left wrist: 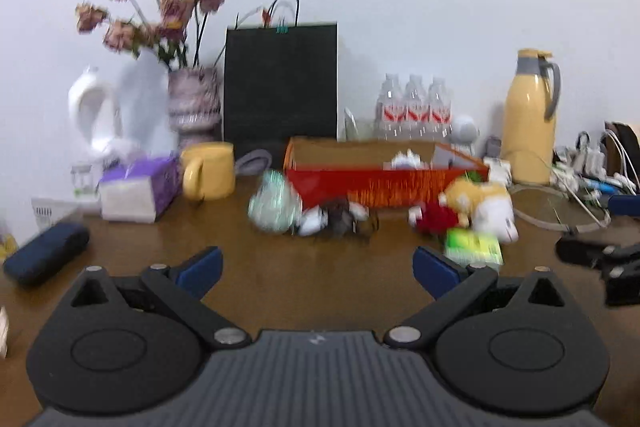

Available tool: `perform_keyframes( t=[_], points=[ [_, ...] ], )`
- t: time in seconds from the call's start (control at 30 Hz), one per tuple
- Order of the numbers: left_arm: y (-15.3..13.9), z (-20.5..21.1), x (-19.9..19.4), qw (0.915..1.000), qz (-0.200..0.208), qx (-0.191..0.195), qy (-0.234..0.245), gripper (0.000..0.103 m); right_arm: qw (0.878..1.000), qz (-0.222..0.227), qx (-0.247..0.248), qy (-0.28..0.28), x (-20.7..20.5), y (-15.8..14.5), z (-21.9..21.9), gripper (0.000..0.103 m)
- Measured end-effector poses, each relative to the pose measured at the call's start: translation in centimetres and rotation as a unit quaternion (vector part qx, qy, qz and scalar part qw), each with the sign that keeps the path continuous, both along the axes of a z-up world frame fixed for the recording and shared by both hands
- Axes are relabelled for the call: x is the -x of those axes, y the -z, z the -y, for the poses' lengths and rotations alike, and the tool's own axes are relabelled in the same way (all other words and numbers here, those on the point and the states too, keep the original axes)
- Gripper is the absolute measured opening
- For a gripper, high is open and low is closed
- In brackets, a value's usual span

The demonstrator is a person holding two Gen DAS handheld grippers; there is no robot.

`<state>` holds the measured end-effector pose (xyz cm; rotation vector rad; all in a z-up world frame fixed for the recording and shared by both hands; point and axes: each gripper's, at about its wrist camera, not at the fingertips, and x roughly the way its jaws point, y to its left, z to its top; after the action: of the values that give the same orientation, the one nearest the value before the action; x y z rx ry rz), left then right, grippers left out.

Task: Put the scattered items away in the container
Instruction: 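Withdraw both tools from the box back toward the desk, then grasp the clear plastic bag with the left gripper while the right grasps the black cable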

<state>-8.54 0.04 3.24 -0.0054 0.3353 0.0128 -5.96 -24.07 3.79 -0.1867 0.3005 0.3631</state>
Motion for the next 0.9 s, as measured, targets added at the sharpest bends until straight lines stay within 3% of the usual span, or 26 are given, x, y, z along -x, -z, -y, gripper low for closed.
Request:
perform_keyframes(
  t=[0.13,0.2,0.3,0.4,0.53,0.67,0.73,0.9],
  points=[
    [0.2,-1.0,2.4,0.9992,-0.017,0.032,-0.014,0.103,0.995,-0.038,-0.088,0.015,3.5,0.2,1.6,0.103],
    [0.2,-1.4,3.7,0.9988,-0.022,0.036,-0.026,0.103,0.99,-0.036,-0.133,0.027,4.9,0.4,2.4,0.103],
    [0.2,-1.6,4.9,0.9987,-0.02,0.038,-0.028,0.103,0.992,-0.002,-0.123,0.039,6.6,0.5,2.3,0.103],
    [-0.1,-1.4,4.9,0.9991,-0.012,0.03,-0.029,0.103,0.993,-0.008,-0.111,0.029,6.2,0.3,1.7,0.103],
    [-0.2,-1.1,3.5,0.9995,0.001,0.009,-0.032,0.103,0.993,-0.024,-0.114,-0.009,4.1,0.2,0.7,0.092],
    [-0.1,-1.6,0.6,0.9987,-0.006,-0.006,-0.051,0.103,0.994,-0.026,-0.103,-0.027,0.5,-0.4,-1.1,0.091],
    [-0.4,-2.3,-1.2,0.9989,-0.01,-0.005,-0.045,0.103,0.992,-0.053,-0.105,-0.05,-1.9,-0.6,-2.3,0.087],
    [-1.5,-4.2,-6.5,0.9986,0.012,0.003,-0.052,0.103,0.988,-0.075,-0.098,-0.096,-8.2,-0.5,-6.7,0.085]
  ],
)
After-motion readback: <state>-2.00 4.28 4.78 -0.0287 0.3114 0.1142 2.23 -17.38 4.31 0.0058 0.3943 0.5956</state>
